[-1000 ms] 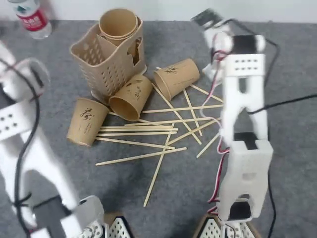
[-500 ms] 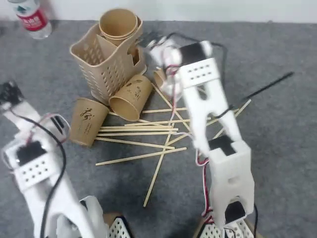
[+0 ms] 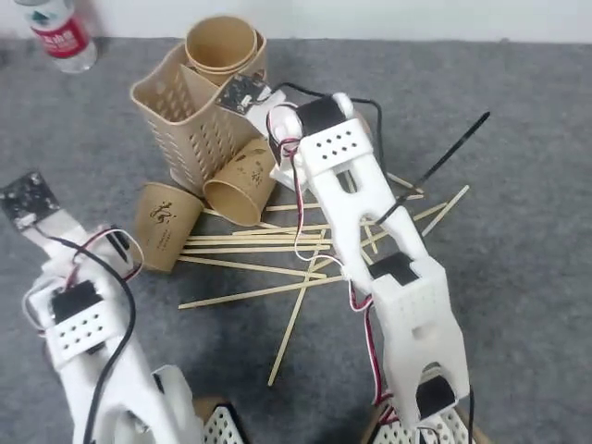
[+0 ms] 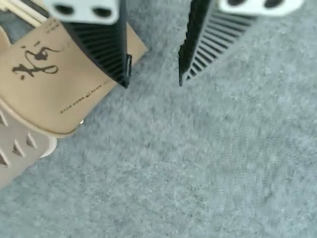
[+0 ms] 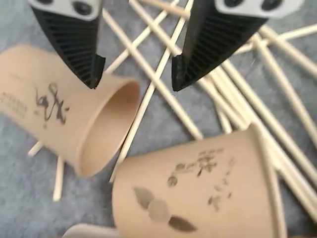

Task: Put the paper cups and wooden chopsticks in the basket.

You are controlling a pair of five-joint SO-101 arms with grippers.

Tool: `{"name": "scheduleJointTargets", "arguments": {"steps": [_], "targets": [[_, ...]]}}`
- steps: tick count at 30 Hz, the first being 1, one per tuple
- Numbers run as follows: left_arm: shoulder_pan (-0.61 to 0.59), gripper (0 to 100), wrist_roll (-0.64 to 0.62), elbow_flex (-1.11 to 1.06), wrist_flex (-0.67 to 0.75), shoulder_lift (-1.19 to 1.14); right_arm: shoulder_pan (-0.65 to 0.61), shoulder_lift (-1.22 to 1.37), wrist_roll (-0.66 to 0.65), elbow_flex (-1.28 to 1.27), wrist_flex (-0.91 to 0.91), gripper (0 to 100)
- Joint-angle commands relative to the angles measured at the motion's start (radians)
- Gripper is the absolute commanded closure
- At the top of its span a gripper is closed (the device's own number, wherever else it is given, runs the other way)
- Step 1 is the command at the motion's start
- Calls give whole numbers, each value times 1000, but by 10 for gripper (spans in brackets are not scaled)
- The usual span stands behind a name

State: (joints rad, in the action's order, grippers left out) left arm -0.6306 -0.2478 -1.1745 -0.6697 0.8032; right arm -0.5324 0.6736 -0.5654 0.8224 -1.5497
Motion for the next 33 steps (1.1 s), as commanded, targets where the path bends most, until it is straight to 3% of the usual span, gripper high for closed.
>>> {"name": "scheduleJointTargets", "arguments": {"steps": [1, 6, 19, 25, 28, 33], "targets": [[2, 848, -12, -12, 69, 34, -8, -13, 2, 11, 73, 763], [2, 848, -12, -13, 72, 31, 2, -7, -103, 11, 131, 763], [34, 848, -12, -25, 72, 34, 128, 136, -110, 21, 228, 765], [44, 848, -12, -27, 72, 34, 177, 136, -120, 132, 189, 767], [60, 848, -12, -28, 72, 34, 193, 140, -196, 153, 153, 768], [61, 848, -12, -28, 72, 34, 234, 131, -221, 160, 117, 831]]}}
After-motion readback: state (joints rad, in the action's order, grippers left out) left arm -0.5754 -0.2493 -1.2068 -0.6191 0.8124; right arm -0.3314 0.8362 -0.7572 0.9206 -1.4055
